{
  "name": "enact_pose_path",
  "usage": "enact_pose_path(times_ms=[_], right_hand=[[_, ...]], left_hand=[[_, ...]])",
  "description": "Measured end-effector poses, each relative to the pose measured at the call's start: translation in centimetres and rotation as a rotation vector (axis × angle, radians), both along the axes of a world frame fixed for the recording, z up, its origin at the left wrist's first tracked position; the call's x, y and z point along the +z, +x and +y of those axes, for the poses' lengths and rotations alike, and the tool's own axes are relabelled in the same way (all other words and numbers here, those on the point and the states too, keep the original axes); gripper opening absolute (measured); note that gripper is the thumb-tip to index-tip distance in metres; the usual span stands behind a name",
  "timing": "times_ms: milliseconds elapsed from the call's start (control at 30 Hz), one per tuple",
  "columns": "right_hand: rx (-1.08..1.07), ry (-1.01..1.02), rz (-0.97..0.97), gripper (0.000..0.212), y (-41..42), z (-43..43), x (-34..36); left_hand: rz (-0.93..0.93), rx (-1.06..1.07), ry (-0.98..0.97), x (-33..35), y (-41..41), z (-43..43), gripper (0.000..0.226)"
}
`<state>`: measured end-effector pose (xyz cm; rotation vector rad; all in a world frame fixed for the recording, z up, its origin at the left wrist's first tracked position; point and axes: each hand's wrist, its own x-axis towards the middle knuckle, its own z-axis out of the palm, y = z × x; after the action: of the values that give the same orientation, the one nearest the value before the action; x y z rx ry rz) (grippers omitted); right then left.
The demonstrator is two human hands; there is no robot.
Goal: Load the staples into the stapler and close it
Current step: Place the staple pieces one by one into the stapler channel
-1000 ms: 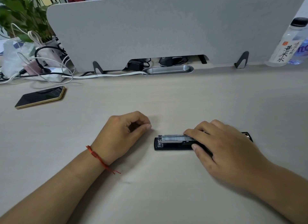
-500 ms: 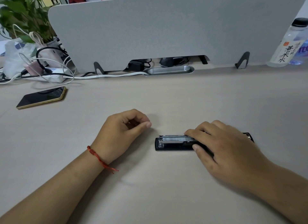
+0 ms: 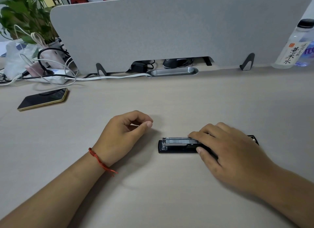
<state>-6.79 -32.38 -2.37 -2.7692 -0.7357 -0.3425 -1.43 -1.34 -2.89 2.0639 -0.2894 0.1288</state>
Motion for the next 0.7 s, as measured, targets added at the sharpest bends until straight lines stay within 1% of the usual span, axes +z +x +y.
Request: enact_pose_path(times_ms=[100,167,233,467,567,633,700], right_hand=[[-0.002,0.007,0.008,0.033,-0.01,-0.03,-0.11],[-0.003,0.010,0.010,0.033,0.03,-0.03,-0.19],[-0.005,0.010,0.004,0.032,0.09,-0.02,-0.23],[-0.003,0.011,0.002,0.032,0.06,-0.07,-0.25],[-0.005,0.013,0.002,0.031,0.11,-0.04,-0.29],[-0.005,0.013,0.004,0.032,0.14,-0.07,-0.34],[-0.003,0.019,0.004,0.032,0.16,-0.09,-0.36]], left_hand=[[0.006,-0.003,-0.059,0.08,0.01,-0.02,0.009],[0.025,-0.017,-0.109,0.10,0.09,0.07,0.022],[0.043,-0.018,-0.141,0.10,0.22,0.24,0.027],[0.098,-0.034,-0.244,0.27,0.16,0.00,0.022],[0.093,-0.039,-0.243,0.32,0.09,-0.11,0.024],[0.091,-0.027,-0.240,0.39,0.04,-0.13,0.020],[0.062,-0.027,-0.183,0.56,-0.06,0.01,0.016]])
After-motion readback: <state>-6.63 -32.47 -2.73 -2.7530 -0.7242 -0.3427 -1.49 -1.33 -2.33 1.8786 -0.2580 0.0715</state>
